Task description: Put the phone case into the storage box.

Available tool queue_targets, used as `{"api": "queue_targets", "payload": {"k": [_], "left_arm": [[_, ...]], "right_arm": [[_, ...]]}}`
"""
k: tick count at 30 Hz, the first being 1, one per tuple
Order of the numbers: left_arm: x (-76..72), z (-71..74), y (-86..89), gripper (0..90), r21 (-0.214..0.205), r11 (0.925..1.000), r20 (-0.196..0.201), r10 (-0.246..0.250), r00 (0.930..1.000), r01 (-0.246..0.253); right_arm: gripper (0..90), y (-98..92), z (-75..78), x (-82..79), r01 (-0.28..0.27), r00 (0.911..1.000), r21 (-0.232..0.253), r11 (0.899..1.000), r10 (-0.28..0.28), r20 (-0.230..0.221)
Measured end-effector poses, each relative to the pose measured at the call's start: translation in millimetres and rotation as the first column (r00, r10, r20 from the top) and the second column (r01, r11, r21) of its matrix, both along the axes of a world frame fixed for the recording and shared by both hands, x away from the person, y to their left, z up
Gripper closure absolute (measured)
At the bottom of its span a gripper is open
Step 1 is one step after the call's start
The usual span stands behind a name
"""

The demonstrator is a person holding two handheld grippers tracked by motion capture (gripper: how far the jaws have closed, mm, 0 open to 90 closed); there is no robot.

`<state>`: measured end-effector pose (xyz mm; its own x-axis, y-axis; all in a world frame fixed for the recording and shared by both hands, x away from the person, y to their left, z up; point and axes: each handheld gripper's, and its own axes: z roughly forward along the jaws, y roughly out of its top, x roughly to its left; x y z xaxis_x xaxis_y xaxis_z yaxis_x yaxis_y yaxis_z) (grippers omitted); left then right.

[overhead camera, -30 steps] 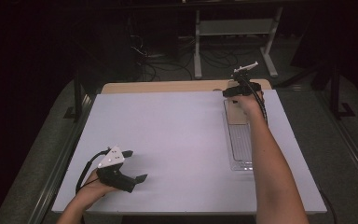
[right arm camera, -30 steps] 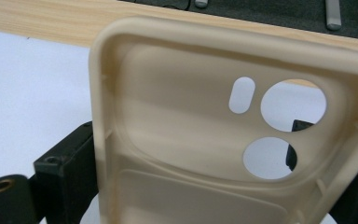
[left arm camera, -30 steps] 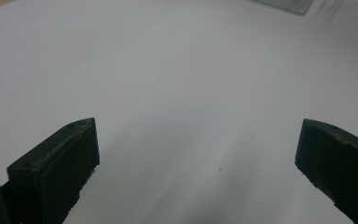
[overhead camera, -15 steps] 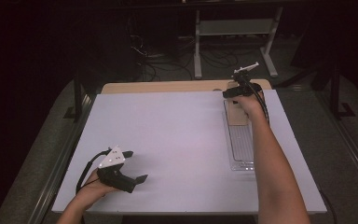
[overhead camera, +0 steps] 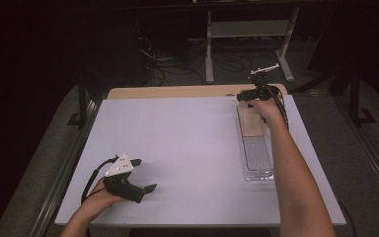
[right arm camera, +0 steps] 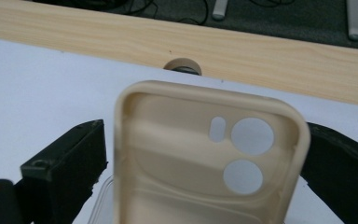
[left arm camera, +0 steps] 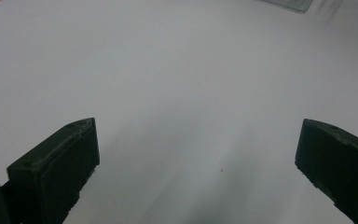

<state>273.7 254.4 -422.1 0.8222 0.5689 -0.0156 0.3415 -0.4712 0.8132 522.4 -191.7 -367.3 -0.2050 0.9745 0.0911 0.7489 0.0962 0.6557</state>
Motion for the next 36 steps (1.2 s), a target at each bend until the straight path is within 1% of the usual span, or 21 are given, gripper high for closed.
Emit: {"api": "queue_targets", "payload": {"k": [2,3,5,8,10,11,13,15,18,20,23,25,26,28,29,30,31,32,34,35,36], "left_arm": [[1.0,0.8,-0.8,0.0,0.004,1.0000,-0.005,-0.002,1.0000,0.002],[1.9,0.9,-1.1,0.0,-0.005,1.0000,-0.003,-0.001,1.0000,0.001],[2.8,2.0,-0.9,0.0,0.002,1.0000,0.000,-0.002,1.0000,0.002],[2.9,2.7,-1.9,0.0,-0.020,0.9998,0.001,0.004,1.0000,-0.004],[3.5,3.7,-1.3,0.0,-0.022,0.9997,0.000,0.004,1.0000,-0.004],[4.1,4.1,-0.8,0.0,-0.021,0.9998,0.001,0.001,1.0000,-0.001],[4.3,3.7,-0.3,0.0,-0.037,0.9993,-0.006,0.008,1.0000,-0.008],[5.3,4.7,1.5,0.0,-0.018,0.9998,-0.005,0.001,1.0000,-0.001],[5.6,5.3,1.5,0.0,-0.021,0.9997,-0.004,-0.009,0.9999,0.009],[6.2,6.7,2.1,0.0,-0.012,0.9998,-0.004,-0.019,0.9998,0.019],[7.3,8.2,3.2,0.0,-0.016,0.9996,-0.014,-0.023,0.9996,0.023],[8.8,10.0,4.3,0.0,-0.011,0.9994,-0.015,-0.033,0.9993,0.033],[8.8,10.3,4.0,0.0,-0.019,0.9994,-0.021,-0.030,0.9993,0.030],[10.2,12.0,4.2,0.0,-0.018,0.9994,-0.016,-0.031,0.9994,0.031],[10.1,12.6,3.8,0.0,-0.026,0.9993,-0.020,-0.025,0.9995,0.025],[10.6,14.1,4.5,0.0,-0.022,0.9994,-0.021,-0.026,0.9994,0.026],[11.0,15.0,4.3,0.0,-0.034,0.9992,-0.025,-0.023,0.9994,0.022],[11.1,16.0,4.6,0.0,-0.034,0.9991,-0.030,-0.025,0.9993,0.024],[11.4,19.1,4.5,0.0,-0.039,0.9989,-0.031,-0.026,0.9992,0.025],[11.7,20.6,4.5,0.0,-0.035,0.9990,-0.029,-0.028,0.9992,0.027],[12.3,22.4,4.8,0.0,-0.024,0.9992,-0.026,-0.033,0.9991,0.033]], "right_arm": [[1.9,-0.7,3.3,-3.1,-0.012,0.9999,0.007,1.000,0.012,0.007],[1.4,-1.1,4.8,-4.7,-0.024,0.9997,0.006,1.000,0.024,0.008],[1.1,-0.9,8.0,-8.5,-0.035,0.9994,0.007,0.999,0.035,0.008],[1.1,-3.0,13.6,-15.8,-0.048,0.9986,0.021,0.999,0.048,0.020],[1.1,-5.0,17.3,-21.0,-0.053,0.9981,0.033,0.998,0.052,0.032],[1.1,-5.8,18.7,-23.3,-0.054,0.9980,0.032,0.998,0.053,0.034],[1.1,-8.9,21.5,-28.3,-0.060,0.9970,0.030,0.998,0.059,0.050],[1.1,-11.6,23.3,-34.4,-0.066,0.9958,0.036,0.997,0.064,0.066],[1.1,-13.9,23.6,-42.5,-0.075,0.9944,0.048,0.996,0.071,0.078],[1.1,-14.5,23.7,-48.4,-0.090,0.9915,0.048,0.995,0.085,0.098],[1.1,-13.8,22.7,-58.3,-0.118,0.9880,0.051,0.992,0.113,0.106],[1.1,-13.5,21.2,-65.0,-0.148,0.9832,0.051,0.988,0.142,0.115],[1.1,-13.1,20.3,-69.2,-0.166,0.9802,0.047,0.985,0.159,0.117],[1.1,-12.1,19.0,-75.9,-0.184,0.9764,0.046,0.982,0.177,0.124],[1.1,-11.7,18.7,-78.6,-0.190,0.9750,0.050,0.980,0.183,0.126],[1.1,-11.3,18.2,-81.9,-0.203,0.9717,0.055,0.978,0.194,0.134],[1.1,-10.8,18.0,-85.3,-0.213,0.9695,0.060,0.975,0.203,0.137],[1.1,-10.0,17.9,-88.9,-0.228,0.9658,0.060,0.972,0.218,0.141],[1.1,-8.8,18.2,-94.7,-0.241,0.9622,0.063,0.968,0.231,0.145],[1.1,-8.3,18.4,-98.0,-0.247,0.9611,0.073,0.966,0.235,0.145],[1.1,-8.2,18.3,-100.8,-0.260,0.9571,0.076,0.963,0.246,0.152]]}}
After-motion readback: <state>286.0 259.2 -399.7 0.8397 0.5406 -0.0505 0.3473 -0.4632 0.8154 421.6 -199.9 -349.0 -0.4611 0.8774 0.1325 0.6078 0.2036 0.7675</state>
